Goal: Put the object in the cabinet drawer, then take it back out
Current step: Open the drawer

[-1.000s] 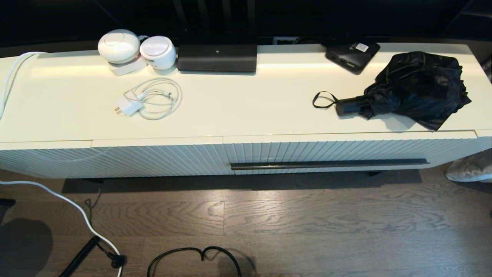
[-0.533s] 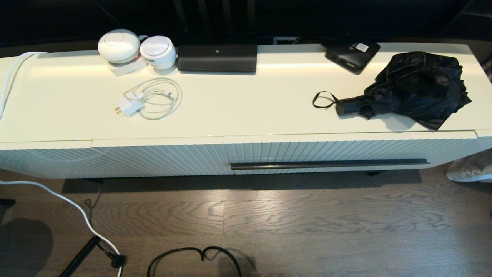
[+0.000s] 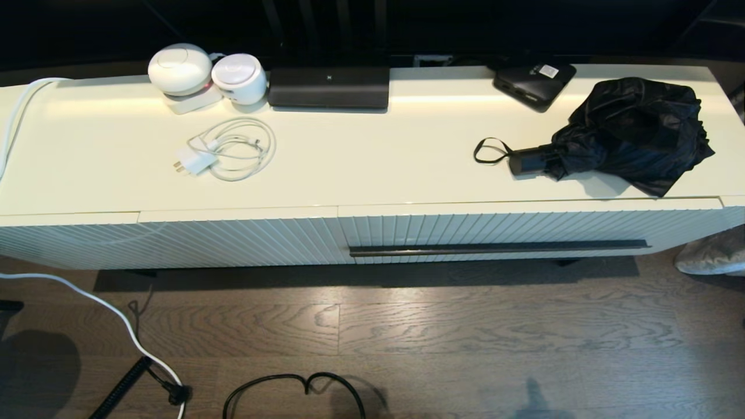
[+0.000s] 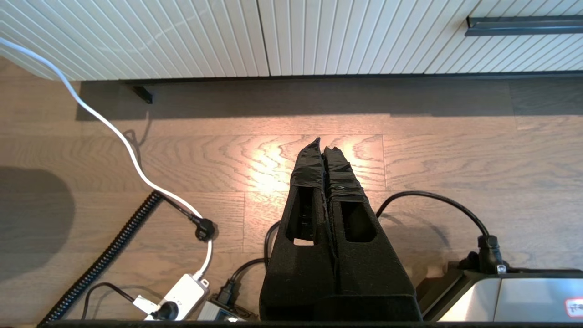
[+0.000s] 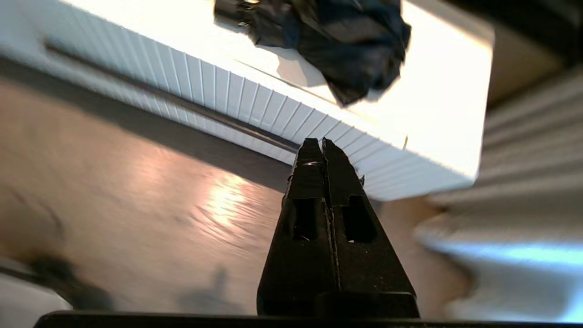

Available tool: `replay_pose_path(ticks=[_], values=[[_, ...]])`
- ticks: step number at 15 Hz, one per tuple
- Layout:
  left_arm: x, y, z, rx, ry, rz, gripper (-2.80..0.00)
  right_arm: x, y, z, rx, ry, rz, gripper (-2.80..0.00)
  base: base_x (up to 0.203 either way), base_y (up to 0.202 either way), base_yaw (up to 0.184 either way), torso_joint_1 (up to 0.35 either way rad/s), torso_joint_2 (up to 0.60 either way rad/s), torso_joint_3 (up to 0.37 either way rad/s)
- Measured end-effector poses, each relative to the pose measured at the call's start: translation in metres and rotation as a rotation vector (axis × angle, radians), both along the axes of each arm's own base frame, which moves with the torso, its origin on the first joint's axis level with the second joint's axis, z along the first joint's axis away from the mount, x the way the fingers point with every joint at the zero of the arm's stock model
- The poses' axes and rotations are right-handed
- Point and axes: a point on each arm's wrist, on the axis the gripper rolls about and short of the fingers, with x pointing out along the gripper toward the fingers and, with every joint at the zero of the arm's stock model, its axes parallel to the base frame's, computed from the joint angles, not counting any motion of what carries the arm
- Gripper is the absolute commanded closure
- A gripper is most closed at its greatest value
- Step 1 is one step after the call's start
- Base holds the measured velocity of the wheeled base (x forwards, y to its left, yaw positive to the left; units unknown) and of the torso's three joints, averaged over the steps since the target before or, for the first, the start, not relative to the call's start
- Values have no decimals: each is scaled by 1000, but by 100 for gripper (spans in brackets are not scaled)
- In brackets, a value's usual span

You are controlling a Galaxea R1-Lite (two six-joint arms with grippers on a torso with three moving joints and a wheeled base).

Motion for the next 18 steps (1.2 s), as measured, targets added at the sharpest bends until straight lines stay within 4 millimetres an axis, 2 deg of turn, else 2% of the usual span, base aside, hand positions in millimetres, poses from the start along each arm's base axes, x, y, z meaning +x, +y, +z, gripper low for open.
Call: replay_pose_path(ticks=[2, 5, 8, 11, 18], values=[[0, 0, 0, 1, 0, 0, 0, 18, 1, 21, -234, 79, 40, 0, 0, 0, 0, 0, 0, 0], [0, 0, 0, 1, 0, 0, 0, 47, 6, 20, -565, 201, 124, 0, 0, 0, 0, 0, 0, 0], [0, 0, 0, 0, 0, 0, 0, 78, 12, 1, -762, 309, 190, 0, 0, 0, 0, 0, 0, 0], [0, 0, 0, 0, 0, 0, 0, 111, 17, -22, -834, 387, 236, 0, 0, 0, 0, 0, 0, 0], [0, 0, 0, 0, 0, 0, 0, 177, 50, -81, -929, 353, 346, 0, 0, 0, 0, 0, 0, 0]])
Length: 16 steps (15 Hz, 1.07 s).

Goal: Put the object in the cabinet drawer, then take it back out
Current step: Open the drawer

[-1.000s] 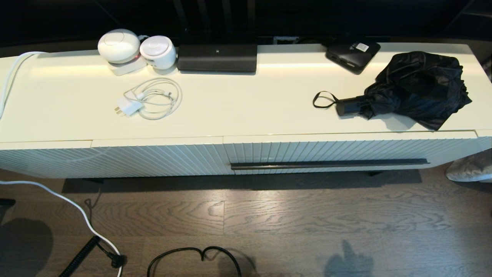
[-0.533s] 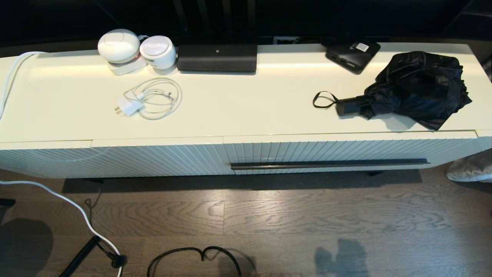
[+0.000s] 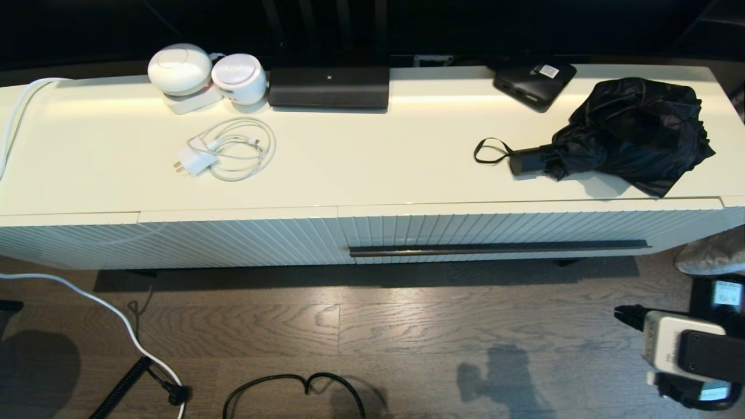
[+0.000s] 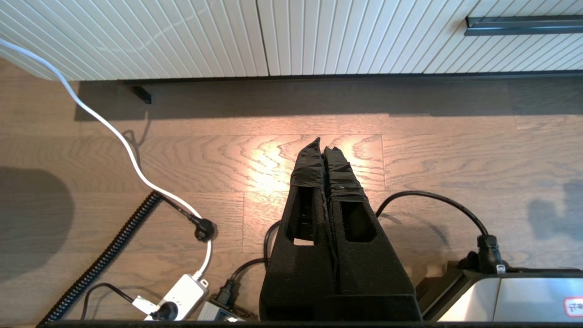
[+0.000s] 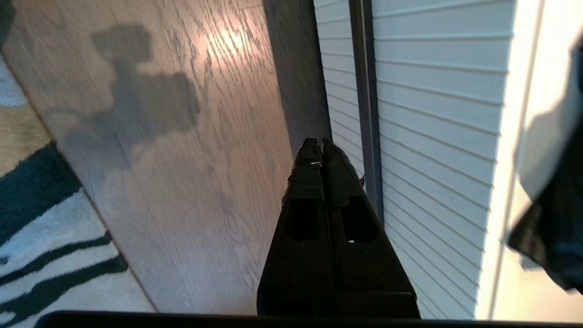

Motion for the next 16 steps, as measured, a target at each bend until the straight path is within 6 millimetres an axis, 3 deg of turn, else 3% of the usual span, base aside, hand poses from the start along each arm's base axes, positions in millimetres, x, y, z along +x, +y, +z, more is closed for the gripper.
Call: replay_pose_path(ticks=[4, 5, 10, 16], values=[[0, 0, 0, 0, 0, 0, 0, 25, 16, -30, 7, -21, 38, 0, 0, 0, 0, 0, 0, 0], [0, 0, 0, 0, 0, 0, 0, 32, 20, -37, 13, -41, 48, -280, 0, 0, 0, 0, 0, 0], [0, 0, 0, 0, 0, 0, 0, 50, 38, -68, 35, -114, 81, -280, 0, 0, 0, 0, 0, 0], [0, 0, 0, 1, 0, 0, 0, 59, 41, -93, -82, -62, 97, -280, 0, 0, 0, 0, 0, 0]])
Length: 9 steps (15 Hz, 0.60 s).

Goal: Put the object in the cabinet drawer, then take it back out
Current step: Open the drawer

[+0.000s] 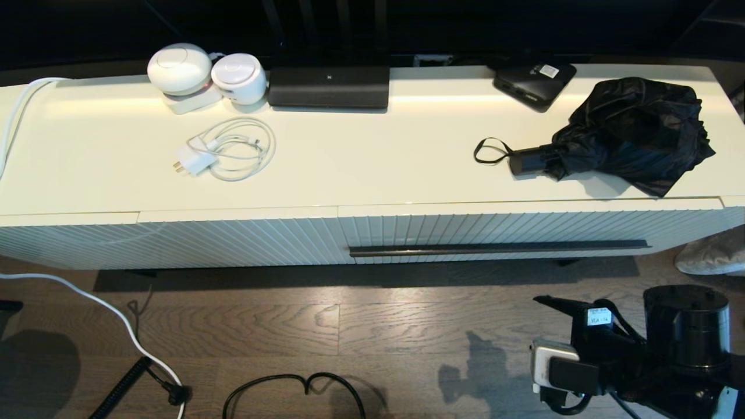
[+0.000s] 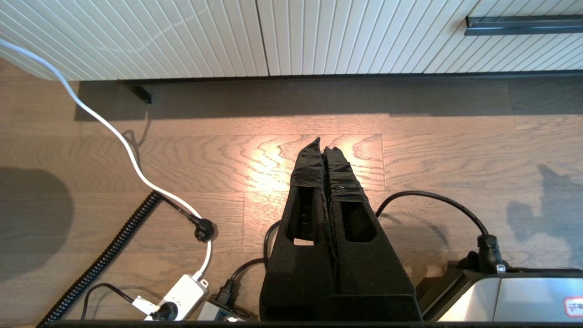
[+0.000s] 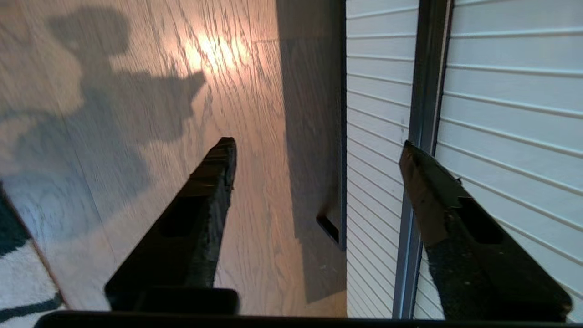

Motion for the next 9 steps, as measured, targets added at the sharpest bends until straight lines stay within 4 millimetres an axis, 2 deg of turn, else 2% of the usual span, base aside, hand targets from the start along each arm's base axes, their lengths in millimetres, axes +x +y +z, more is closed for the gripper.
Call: replay_pose_path(ticks=[9], values=[[0, 0, 0, 0, 0, 0, 0, 31, 7, -23, -37, -66, -14, -280, 0, 0, 0, 0, 0, 0]])
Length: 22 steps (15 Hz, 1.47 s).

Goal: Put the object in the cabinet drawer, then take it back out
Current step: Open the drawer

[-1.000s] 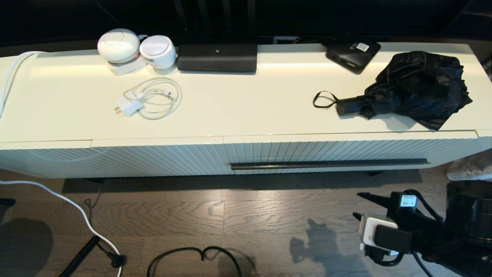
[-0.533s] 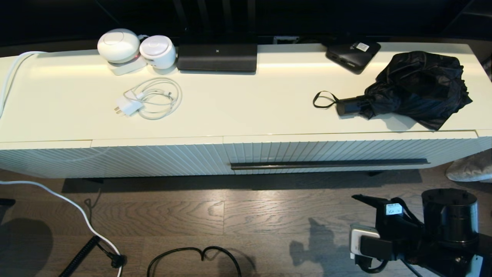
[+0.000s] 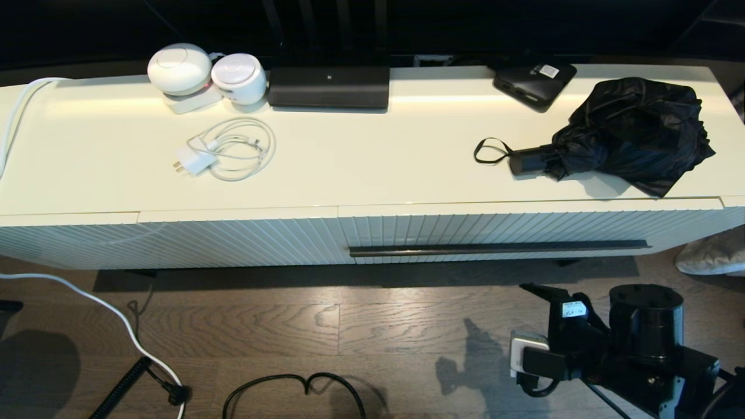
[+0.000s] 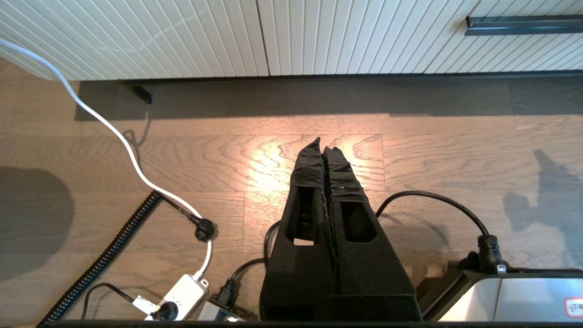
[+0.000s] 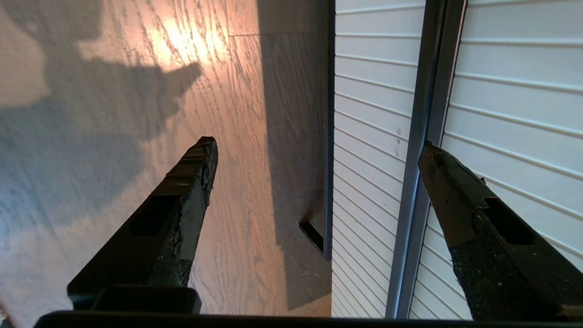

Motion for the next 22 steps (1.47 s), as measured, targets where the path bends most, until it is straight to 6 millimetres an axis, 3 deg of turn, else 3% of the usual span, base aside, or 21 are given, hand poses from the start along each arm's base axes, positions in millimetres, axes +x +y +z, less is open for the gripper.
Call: replay_pose_path(ticks=[22], values=[[0, 0, 0, 0, 1, 0, 0, 66, 0, -18, 67, -101, -46, -280, 0, 0, 0, 0, 0, 0]])
